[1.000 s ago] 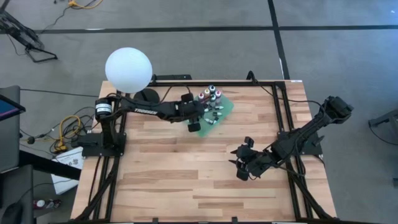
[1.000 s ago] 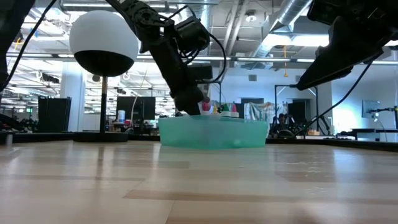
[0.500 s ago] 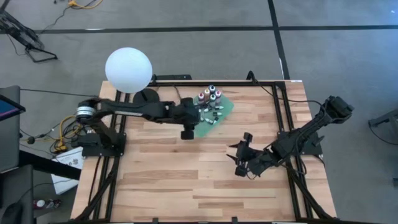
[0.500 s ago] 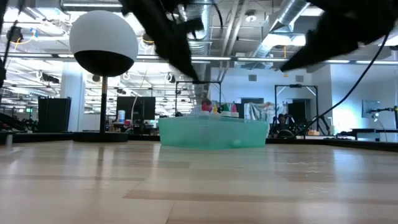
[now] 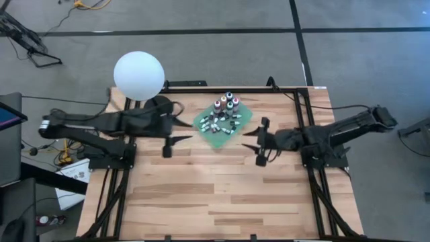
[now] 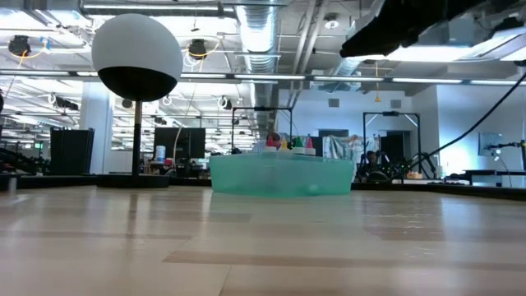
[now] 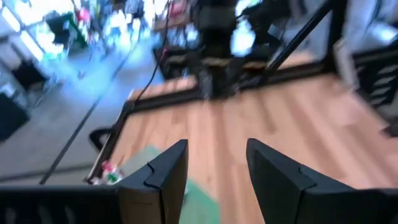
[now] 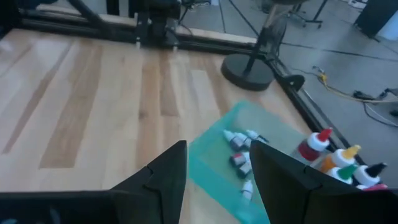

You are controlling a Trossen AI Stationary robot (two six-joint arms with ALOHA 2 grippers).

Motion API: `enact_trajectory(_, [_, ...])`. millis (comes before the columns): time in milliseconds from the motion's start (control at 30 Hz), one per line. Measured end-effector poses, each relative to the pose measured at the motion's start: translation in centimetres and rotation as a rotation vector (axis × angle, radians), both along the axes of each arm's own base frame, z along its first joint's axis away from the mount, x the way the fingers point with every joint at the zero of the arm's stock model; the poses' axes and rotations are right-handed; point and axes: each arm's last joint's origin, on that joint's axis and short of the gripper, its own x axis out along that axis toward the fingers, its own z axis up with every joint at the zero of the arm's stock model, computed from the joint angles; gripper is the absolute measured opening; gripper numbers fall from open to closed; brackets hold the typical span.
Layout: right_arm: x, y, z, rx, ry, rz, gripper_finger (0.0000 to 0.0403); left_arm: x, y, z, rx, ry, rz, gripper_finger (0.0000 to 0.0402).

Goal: Pick & Place food coloring
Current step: Return to Home Position

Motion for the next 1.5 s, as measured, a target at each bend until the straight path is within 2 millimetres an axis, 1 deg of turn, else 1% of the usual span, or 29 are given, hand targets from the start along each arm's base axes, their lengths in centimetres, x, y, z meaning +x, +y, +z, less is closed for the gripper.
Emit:
enact_trajectory(67, [-0.5, -0.8, 0.0, 0.011, -0.039, -0.005, 0.0168, -1.8, -0.4, -0.7, -0.018, -0.063, -0.027, 0.0158])
enact_trajectory(200, [-2.1, -2.1, -1.0, 0.028, -0.149, -0.025, 0.0168, -4.8, -0.7, -3.0, -0.047, -0.167, -0.011, 0.0158])
enact_trajectory(333, [-3.7, -2.6, -2.4, 0.066, -0.250, -0.037, 0.0168, -6.9, -0.6, -5.1, -0.077, -0.248, 0.002, 0.0158])
enact_trajectory(433, [-4.8, -2.9, -3.5, 0.096, -0.303, -0.050, 0.0168, -8.0, -0.6, -6.5, -0.096, -0.307, -0.008, 0.0158])
enact_trajectory(567, [-6.2, -3.0, -4.4, 0.105, -0.374, -0.048, 0.0168, -8.8, -0.4, -8.4, -0.102, -0.352, 0.004, 0.0158])
enact_trajectory(700, [-7.3, -3.2, -4.4, 0.105, -0.438, -0.046, 0.0168, -9.3, -0.2, -10.0, -0.105, -0.393, 0.013, 0.0158])
enact_trajectory(833, [-8.6, -3.1, -4.9, 0.114, -0.488, 0.020, 0.0168, -9.8, 0.0, -11.4, -0.101, -0.409, 0.020, 0.0158])
enact_trajectory(1067, [-10.4, -3.2, -7.3, 0.134, -0.562, 0.055, 0.0168, -10.7, 0.1, -13.0, -0.100, -0.448, 0.007, 0.0158])
enact_trajectory(1167, [-10.8, -3.1, -7.5, 0.142, -0.574, 0.067, 0.0168, -11.0, 0.1, -13.6, -0.084, -0.455, 0.003, 0.0158])
enact_trajectory(1300, [-11.0, -3.0, -7.3, 0.122, -0.586, 0.148, 0.0168, -11.3, 0.2, -14.5, -0.082, -0.459, 0.002, 0.0158])
enact_trajectory(1500, [-11.3, -3.5, -7.4, 0.101, -0.574, 0.159, 0.0168, -11.7, 0.2, -15.7, -0.080, -0.491, -0.002, 0.0158])
